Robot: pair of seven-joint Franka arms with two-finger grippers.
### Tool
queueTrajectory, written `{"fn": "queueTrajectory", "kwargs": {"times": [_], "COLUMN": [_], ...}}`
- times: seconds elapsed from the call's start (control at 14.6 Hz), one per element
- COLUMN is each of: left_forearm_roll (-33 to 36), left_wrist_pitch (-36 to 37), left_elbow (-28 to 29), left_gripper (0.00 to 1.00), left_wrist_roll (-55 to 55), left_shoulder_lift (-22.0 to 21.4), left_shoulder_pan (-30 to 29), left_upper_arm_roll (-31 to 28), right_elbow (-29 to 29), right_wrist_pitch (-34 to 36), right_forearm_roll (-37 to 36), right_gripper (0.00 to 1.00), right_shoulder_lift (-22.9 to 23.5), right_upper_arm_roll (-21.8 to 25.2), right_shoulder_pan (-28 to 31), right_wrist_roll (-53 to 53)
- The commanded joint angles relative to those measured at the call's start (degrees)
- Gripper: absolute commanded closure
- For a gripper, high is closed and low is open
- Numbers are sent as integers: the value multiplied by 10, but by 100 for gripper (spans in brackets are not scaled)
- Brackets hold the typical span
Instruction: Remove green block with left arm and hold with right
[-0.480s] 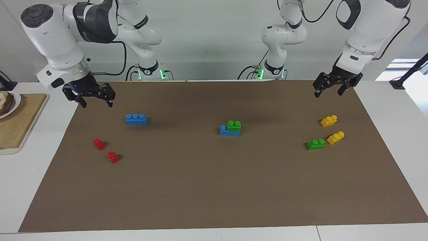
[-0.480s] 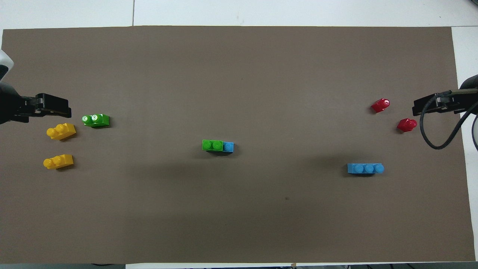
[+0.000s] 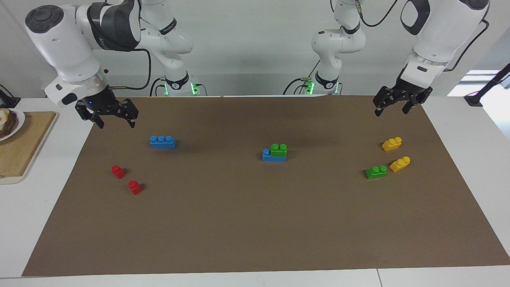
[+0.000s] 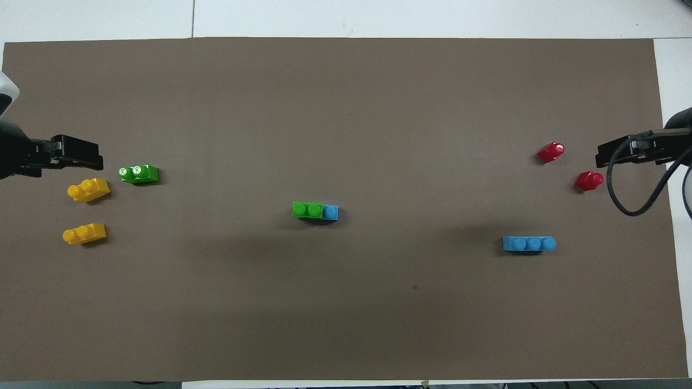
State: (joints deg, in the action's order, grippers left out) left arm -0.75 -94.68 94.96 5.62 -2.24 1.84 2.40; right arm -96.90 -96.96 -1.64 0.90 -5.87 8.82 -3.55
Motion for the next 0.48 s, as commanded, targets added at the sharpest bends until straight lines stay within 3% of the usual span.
{"fn": "queueTrajectory", "kwargs": {"times": [0.0,0.27,0.41], "left_forearm_roll": [9,8,8], "left_wrist_pitch": [-9,-19,-22], "left_elbow": [17,38,40], "left_gripper": [0,0,0], "left_wrist_roll": [-3,6,49], "left_shoulder_lift": [-15,-23,-22], "left_shoulder_pan": [-7,2,10], "left_upper_arm_roll": [2,2,6], "right_elbow": [-6,-5,-5], "right_wrist_pitch": [-4,-3,-2], "right_forearm_roll": [7,8,9], "right_gripper": [0,2,7], "right_shoulder_lift": [-6,-5,-5], "right_upper_arm_roll": [-5,-5,-5], "right_shoulder_pan": [13,11,4], "right_wrist_roll": [-7,-24,104]}}
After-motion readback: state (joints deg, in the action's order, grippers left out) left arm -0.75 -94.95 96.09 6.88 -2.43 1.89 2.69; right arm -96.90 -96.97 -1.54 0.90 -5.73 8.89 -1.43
